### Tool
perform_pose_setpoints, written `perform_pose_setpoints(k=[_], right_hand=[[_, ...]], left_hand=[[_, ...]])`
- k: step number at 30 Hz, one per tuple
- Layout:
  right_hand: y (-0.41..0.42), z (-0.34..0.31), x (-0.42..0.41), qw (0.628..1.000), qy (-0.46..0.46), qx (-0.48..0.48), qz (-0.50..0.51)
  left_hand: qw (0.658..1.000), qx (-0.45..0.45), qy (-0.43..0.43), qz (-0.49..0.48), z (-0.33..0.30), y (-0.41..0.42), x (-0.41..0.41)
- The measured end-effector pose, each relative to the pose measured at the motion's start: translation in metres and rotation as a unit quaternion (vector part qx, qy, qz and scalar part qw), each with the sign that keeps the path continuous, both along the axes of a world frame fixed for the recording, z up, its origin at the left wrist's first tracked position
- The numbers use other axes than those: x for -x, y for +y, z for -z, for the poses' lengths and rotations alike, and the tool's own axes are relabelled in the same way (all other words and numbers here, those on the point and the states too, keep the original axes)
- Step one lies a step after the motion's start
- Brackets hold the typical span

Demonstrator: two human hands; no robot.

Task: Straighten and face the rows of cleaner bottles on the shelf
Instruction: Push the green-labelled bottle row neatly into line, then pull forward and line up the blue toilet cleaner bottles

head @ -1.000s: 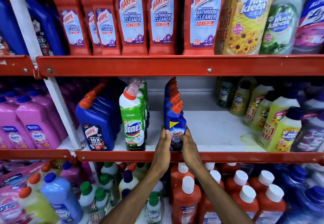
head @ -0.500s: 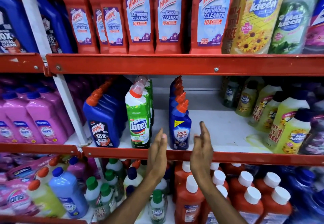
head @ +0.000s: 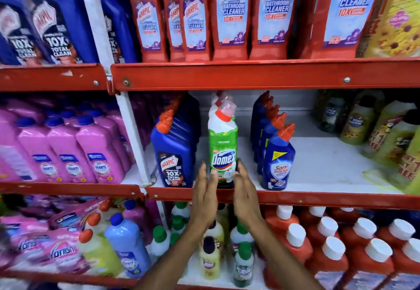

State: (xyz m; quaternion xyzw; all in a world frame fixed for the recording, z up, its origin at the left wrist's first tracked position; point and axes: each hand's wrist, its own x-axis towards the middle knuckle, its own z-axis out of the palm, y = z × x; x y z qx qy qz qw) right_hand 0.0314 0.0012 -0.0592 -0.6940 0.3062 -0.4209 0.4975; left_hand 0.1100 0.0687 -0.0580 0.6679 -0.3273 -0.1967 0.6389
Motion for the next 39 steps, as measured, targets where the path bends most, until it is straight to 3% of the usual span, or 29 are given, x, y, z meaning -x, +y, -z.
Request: perform_pose_setpoints(k=[16,19,23,26,28,31,34,39], right_hand=[[-0.003,0.004,-0.009,0.999,0.014,0.030,0.016],[0.008,0.001,-0.007,0.996,-0.024,0.043,0.068],[0.028,0.000,-0.004,0.965,-0.119,0.112,0.206],[0.047,-0.003,-0.021,0.971,-0.105,0.151,0.155],[0.059,0.000,-0.042,0.985,-0.058,0.139,0.085],[0.068,0.005,-0.072,0.995,0.010,0.091,0.028],[0.068,0.003,-0.090,0.993,0.067,0.091,0.017],[0.063,-0.001,-0.102,0.996,0.062,0.062,0.034]], left_hand=[[0.994,0.049,-0.012,0.101,0.001,-0.005,-0.016],[0.991,0.076,-0.019,0.109,0.001,0.004,-0.015],[0.977,0.175,-0.111,-0.039,0.004,0.039,-0.025],[0.947,0.242,-0.126,-0.168,0.001,0.057,-0.055],[0.949,0.216,-0.116,-0.197,0.004,0.061,-0.078],[0.980,0.143,-0.046,-0.130,0.006,0.063,-0.103],[0.997,0.075,0.003,-0.034,0.012,0.061,-0.123],[0.999,0.024,0.004,0.031,0.009,0.062,-0.137]])
